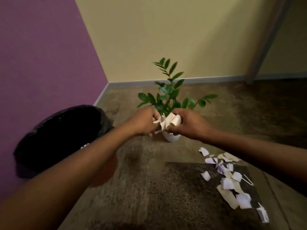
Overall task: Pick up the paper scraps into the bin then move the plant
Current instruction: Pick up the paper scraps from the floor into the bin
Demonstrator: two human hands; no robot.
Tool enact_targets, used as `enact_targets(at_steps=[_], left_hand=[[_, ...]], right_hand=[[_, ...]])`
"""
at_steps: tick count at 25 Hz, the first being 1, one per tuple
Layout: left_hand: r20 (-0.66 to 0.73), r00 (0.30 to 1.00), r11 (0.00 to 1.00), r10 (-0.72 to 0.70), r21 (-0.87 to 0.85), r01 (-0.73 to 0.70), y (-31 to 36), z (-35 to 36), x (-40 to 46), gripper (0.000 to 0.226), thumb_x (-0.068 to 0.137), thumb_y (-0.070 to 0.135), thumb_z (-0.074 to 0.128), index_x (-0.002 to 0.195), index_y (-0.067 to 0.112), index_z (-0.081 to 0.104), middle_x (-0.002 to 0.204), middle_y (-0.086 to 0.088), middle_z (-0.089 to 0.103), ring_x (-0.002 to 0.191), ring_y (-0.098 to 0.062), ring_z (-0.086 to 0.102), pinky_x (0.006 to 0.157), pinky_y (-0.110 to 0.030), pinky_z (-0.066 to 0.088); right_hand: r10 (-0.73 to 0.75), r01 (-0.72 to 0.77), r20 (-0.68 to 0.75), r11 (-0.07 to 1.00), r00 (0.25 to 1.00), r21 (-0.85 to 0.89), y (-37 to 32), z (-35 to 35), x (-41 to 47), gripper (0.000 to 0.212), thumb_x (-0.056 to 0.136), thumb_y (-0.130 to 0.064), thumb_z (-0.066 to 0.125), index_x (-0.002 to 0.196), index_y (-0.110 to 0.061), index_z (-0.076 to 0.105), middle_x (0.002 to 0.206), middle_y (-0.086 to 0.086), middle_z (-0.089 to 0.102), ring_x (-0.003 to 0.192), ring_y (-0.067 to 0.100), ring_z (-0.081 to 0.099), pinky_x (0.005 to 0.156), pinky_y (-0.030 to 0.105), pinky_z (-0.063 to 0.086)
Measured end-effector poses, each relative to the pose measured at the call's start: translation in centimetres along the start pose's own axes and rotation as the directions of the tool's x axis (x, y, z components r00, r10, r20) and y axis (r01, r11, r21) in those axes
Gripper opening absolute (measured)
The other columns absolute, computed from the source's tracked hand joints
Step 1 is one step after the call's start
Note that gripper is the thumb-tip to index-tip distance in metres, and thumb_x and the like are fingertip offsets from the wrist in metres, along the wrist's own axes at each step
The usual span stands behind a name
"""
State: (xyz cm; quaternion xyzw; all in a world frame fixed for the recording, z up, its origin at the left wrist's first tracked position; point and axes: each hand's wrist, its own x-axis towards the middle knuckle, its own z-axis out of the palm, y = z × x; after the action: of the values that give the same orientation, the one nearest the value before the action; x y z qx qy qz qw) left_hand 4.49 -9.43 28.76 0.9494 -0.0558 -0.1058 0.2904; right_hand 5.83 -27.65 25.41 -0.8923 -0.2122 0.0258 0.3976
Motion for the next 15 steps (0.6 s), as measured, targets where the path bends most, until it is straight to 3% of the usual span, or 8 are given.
enact_targets(at_steps=[2, 5, 8, 12, 15], left_hand=[[0.019, 0.998, 0.995, -0.065, -0.073, 0.067, -1.4, -4.4, -1.8, 0.018, 0.094, 0.006, 0.059, 0.080, 0.017, 0.062, 0.074, -0.008, 0.068, 0.054, -0.016, 0.066, 0.049, -0.023, 0.054], [-0.050, 0.990, 0.989, -0.130, -0.079, 0.126, -4.8, -10.0, -4.9, 0.028, 0.092, -0.007, 0.051, 0.079, 0.016, 0.061, 0.070, -0.004, 0.062, 0.041, -0.004, 0.060, 0.042, -0.016, 0.049], [-0.067, 0.968, 0.963, -0.243, -0.133, 0.233, -9.0, -13.3, -7.6, 0.023, 0.088, -0.008, 0.057, 0.081, 0.013, 0.062, 0.075, -0.009, 0.063, 0.051, -0.012, 0.060, 0.048, -0.019, 0.050], [-0.144, 0.898, 0.878, -0.415, -0.323, 0.353, -14.9, -14.5, -9.6, 0.021, 0.089, -0.007, 0.056, 0.081, 0.009, 0.066, 0.077, -0.010, 0.064, 0.054, -0.009, 0.058, 0.045, -0.014, 0.050], [-0.135, 0.847, 0.813, -0.514, -0.391, 0.430, -18.3, -14.1, -10.5, 0.021, 0.086, -0.012, 0.058, 0.088, 0.008, 0.065, 0.086, -0.015, 0.066, 0.066, -0.017, 0.060, 0.053, -0.018, 0.054]], right_hand=[[-0.042, 0.036, 0.050, 0.994, 0.998, 0.107, -4.3, 1.0, 1.8, 0.022, 0.069, -0.022, 0.081, 0.078, -0.030, 0.063, 0.069, -0.014, 0.067, 0.057, -0.005, 0.063, 0.049, 0.009, 0.042], [-0.139, 0.098, 0.168, 0.967, 0.976, 0.234, -10.5, 3.4, 4.4, 0.021, 0.070, -0.016, 0.081, 0.080, -0.026, 0.065, 0.069, -0.007, 0.072, 0.057, 0.005, 0.070, 0.049, 0.016, 0.051], [-0.201, 0.150, 0.217, 0.961, 0.955, 0.232, -15.3, 7.0, 6.9, 0.022, 0.071, -0.017, 0.080, 0.086, -0.023, 0.066, 0.074, -0.004, 0.071, 0.063, 0.012, 0.071, 0.053, 0.025, 0.059], [-0.218, 0.145, 0.252, 0.950, 0.943, 0.278, -18.7, 13.0, 9.5, 0.026, 0.076, -0.015, 0.075, 0.099, -0.016, 0.064, 0.083, 0.002, 0.070, 0.067, 0.015, 0.069, 0.059, 0.027, 0.059], [-0.181, 0.135, 0.220, 0.969, 0.959, 0.207, -19.1, 17.1, 10.6, 0.044, 0.073, -0.027, 0.078, 0.111, -0.017, 0.059, 0.091, 0.000, 0.067, 0.079, 0.017, 0.066, 0.064, 0.027, 0.053]])
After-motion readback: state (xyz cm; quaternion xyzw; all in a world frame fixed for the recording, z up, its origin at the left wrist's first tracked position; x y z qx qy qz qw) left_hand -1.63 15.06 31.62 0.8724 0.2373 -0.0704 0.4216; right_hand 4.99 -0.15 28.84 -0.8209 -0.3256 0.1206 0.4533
